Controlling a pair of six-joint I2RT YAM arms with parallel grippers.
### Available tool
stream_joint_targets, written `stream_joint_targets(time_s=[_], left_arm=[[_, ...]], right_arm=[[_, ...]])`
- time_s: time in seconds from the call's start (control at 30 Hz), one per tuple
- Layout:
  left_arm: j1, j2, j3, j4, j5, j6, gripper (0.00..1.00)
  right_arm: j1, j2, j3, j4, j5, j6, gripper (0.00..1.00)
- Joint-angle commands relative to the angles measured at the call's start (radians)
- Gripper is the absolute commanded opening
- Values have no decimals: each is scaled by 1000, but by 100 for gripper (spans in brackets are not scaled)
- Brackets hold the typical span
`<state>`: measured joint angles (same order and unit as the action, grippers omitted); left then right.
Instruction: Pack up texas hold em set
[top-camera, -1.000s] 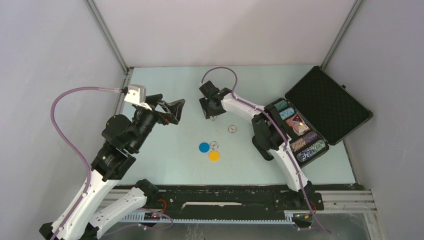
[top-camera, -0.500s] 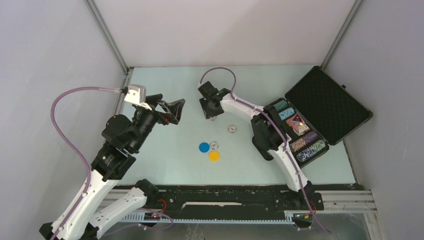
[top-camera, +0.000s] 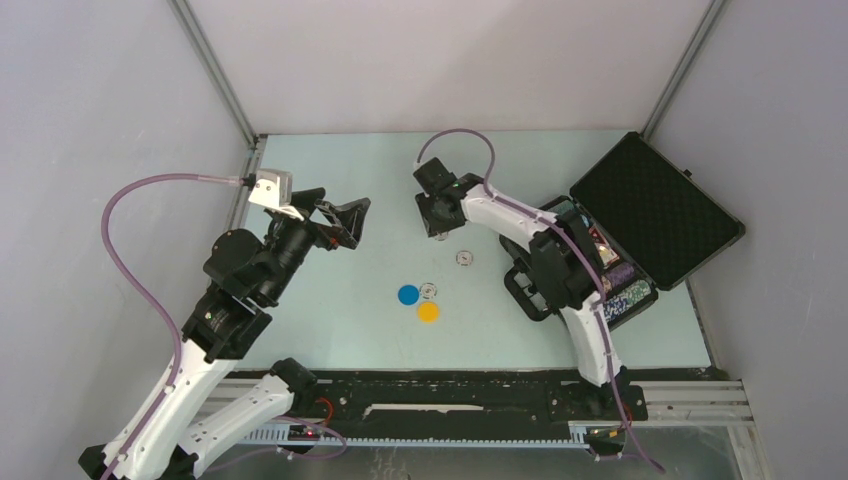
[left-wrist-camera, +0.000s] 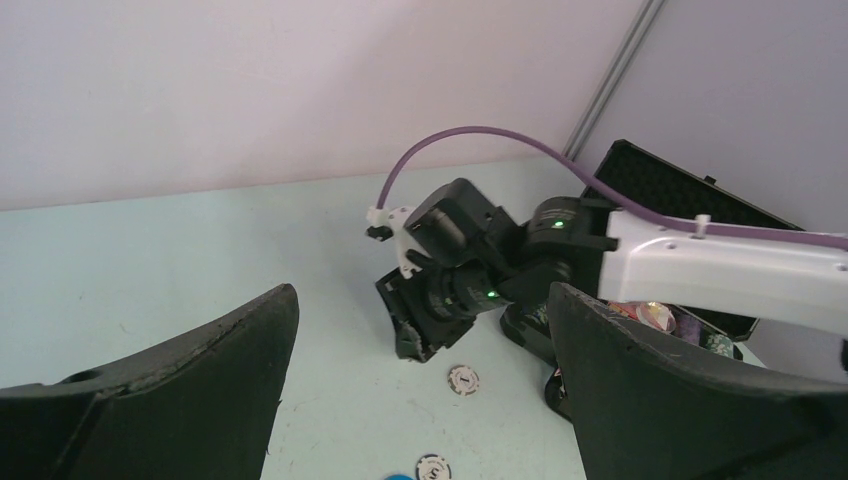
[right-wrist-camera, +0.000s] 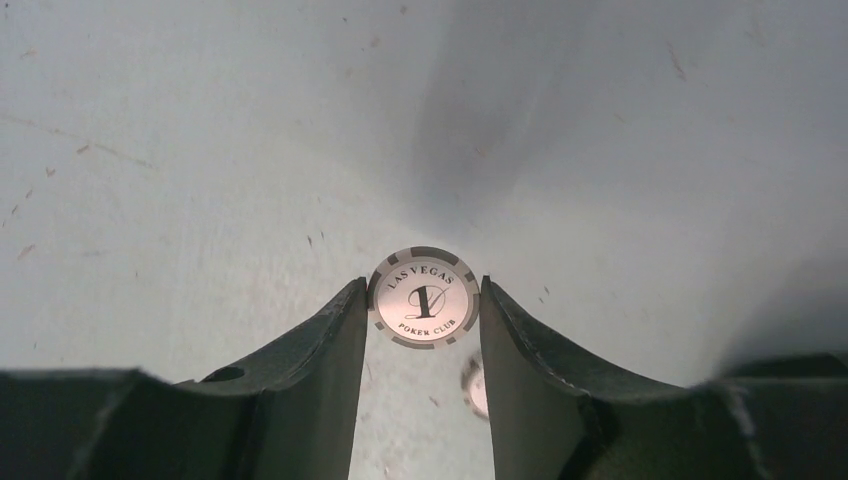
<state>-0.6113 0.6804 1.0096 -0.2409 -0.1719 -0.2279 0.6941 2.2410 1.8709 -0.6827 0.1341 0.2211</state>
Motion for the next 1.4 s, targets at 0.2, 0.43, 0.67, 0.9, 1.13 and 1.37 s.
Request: stream_joint_targets(time_s=[0.2,0.43,0.67,0.9,1.13,1.37], left_arm=[[-7,3,-29,38,8,-4,100],[-7,10,-28,38,10,-5,100],[-7,17,-29,38,9,-5,100],[-7,20,-30,38,12,-7,100],[-7,22,-30,38,10,-5,100],[-7,24,-30,38,12,-7,100]], right_arm=[[-31,-270,-322,110,23,38,51],[-33,-273,-379,110,53,44,51],[-34,-257,-383,113,53,44,51],[-39,-246,-392,120,53,45,52],[-38,-239,-408,127,38,57,53],[-38,-238,-428,131,44,67,54]])
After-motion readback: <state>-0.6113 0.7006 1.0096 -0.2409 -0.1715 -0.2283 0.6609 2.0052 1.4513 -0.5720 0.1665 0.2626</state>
